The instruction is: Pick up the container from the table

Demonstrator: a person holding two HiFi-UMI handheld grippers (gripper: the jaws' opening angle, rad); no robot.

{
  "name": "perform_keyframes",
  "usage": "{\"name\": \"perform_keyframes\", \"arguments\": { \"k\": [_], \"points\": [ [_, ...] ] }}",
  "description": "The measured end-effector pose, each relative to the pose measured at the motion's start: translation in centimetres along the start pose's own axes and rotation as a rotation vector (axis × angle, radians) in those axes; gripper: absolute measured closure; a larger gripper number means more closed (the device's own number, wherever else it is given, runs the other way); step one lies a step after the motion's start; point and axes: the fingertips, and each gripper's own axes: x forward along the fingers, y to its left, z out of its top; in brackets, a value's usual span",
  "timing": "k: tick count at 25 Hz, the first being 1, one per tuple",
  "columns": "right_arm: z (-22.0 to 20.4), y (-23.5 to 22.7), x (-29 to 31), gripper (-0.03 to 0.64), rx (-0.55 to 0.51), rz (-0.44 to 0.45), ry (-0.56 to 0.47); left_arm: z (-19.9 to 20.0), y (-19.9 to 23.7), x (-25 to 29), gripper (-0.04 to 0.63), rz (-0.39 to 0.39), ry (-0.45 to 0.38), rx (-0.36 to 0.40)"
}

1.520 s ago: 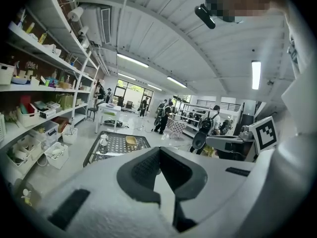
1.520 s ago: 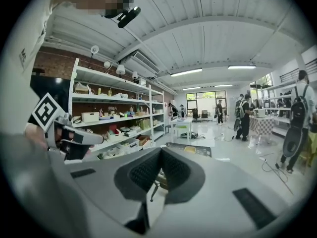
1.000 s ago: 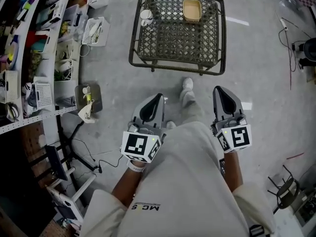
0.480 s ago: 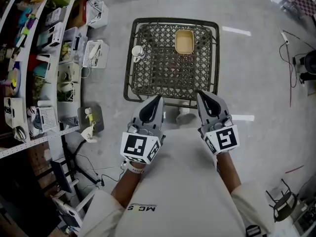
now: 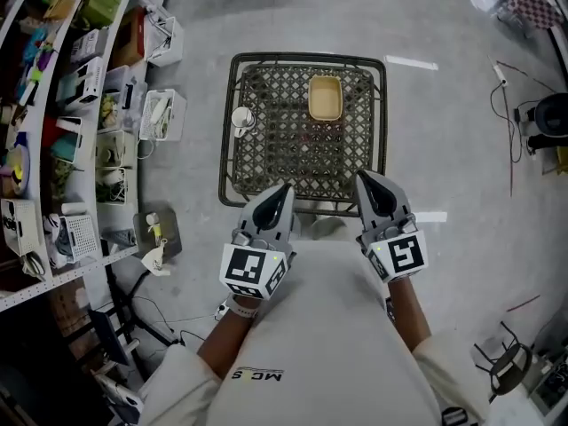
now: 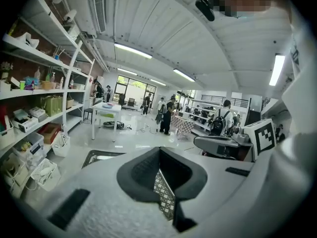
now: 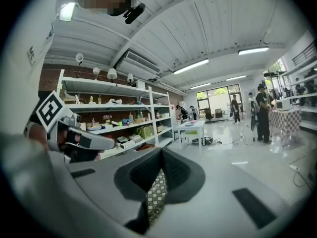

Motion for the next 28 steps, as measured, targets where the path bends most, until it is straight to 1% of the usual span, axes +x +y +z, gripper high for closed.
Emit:
{"name": "perform_keyframes", "arguments": {
  "k": [4,9,12,15,23,28],
  "points": [
    [0.2,-1.2,0.6,0.598,0.009,-0.046,0.004,1.3,1.3,1.0,0.575,-0.010,-0.025,0.019],
    [-0.4,-2.9,2.6,0.598,0.012,-0.087,0.015,1.6,2.9,2.3,0.575,-0.013,-0.022,0.003],
    [0.2,-3.5,3.9,0.598,-0.026,-0.100,0.014,1.7,3.0,3.3,0.575,-0.035,-0.009,-0.002],
    [-0.4,-4.3,4.8,0.597,-0.048,-0.127,0.033,1.7,2.8,4.1,0.575,-0.060,0.009,-0.008],
    [-4.4,-8.0,7.6,0.595,0.032,-0.201,0.085,1.9,3.6,6.0,0.575,-0.047,0.000,0.001],
    [-7.5,-9.8,9.8,0.558,0.067,-0.221,0.131,1.4,4.7,7.0,0.575,-0.032,0.003,-0.014]
  ]
}}
